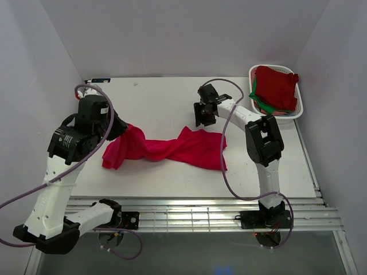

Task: Fold and stack the t-shirts
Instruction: Flatten out the tshirt

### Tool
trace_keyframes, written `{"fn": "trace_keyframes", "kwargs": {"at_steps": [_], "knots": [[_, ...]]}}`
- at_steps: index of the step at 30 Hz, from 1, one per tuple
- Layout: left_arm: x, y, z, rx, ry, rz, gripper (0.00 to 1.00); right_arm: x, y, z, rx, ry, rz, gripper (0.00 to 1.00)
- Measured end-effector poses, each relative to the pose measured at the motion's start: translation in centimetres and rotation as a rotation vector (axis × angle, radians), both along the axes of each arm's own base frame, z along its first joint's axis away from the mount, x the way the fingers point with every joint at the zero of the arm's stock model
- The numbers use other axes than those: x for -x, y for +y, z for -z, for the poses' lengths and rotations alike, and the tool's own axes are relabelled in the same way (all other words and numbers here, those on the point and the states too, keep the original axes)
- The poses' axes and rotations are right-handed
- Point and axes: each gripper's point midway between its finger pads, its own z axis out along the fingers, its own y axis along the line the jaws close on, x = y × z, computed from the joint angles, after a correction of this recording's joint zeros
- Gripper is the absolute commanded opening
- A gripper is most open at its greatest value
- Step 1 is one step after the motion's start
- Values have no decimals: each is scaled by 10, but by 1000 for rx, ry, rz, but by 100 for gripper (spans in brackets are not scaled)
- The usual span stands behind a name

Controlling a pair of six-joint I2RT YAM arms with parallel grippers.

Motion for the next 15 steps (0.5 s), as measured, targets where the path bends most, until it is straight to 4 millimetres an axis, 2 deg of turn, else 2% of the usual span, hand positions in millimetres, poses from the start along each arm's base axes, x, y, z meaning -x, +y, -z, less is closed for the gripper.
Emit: {"fn": "trace_keyframes", "kwargs": {"at_steps": [6, 11, 15], "knots": [[1, 0, 8, 0, 19, -5, 0, 9, 12, 12, -40, 47, -45, 51], [0, -1, 10, -1, 26, -6, 0, 41, 15, 29, -49, 112, -87, 51], [-1, -1, 13, -2, 33, -4, 0, 57, 23, 20, -81, 122, -120, 51]]}}
